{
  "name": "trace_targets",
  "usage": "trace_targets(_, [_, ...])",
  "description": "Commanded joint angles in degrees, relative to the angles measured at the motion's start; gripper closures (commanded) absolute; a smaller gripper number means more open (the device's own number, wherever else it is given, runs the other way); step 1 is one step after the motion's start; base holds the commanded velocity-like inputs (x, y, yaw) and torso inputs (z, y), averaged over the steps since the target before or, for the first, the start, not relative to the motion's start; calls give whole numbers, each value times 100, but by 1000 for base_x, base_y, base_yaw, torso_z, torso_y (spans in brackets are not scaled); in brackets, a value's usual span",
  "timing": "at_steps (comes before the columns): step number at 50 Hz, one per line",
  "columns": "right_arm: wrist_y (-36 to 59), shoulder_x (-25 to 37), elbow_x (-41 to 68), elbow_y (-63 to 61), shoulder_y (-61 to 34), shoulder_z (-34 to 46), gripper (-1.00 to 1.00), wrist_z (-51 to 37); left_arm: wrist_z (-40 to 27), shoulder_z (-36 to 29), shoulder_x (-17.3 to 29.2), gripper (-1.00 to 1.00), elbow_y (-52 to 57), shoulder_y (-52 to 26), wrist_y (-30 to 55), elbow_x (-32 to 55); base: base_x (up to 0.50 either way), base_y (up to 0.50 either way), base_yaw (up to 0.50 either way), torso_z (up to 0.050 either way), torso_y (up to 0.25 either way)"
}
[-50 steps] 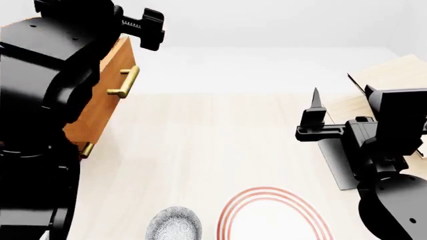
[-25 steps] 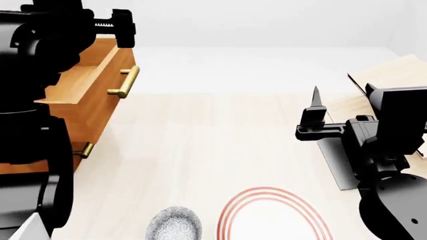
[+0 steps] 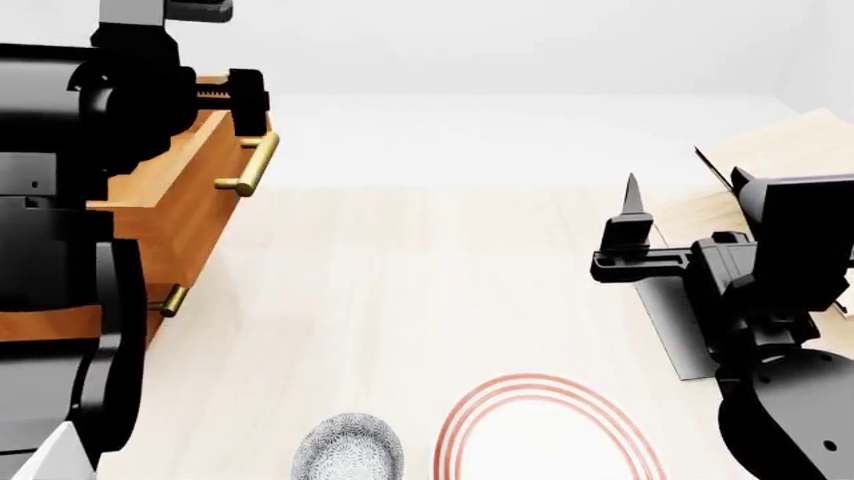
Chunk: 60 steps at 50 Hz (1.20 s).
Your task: Open the top drawer of the cabinet and put the bowl in it.
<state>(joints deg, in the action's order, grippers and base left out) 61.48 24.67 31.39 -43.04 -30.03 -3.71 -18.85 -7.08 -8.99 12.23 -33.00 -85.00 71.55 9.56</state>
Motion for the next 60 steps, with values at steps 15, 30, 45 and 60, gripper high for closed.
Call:
trace_targets(15, [-191,39,-24,139,109,17,-100,16,70,-309,-225,-100,-1376,-190,-661,-103,0,0,0,0,0])
trace_targets(30, [-187,42,4,183,65,51,-100,-8,136,-410,-215,-100,-1473,-6,-677,-86,0,0,0,0,0])
trace_targets(45, [-86,51,55,155,-50,114,-100,-63,232,-488,-189,-100,-813,384,-325,34,0,0,0,0,0])
trace_targets(60, [-122,61,76,133,-5,115,-100,-93,350,-586,-272,-100,618,805,416,321,0,0,0,0,0])
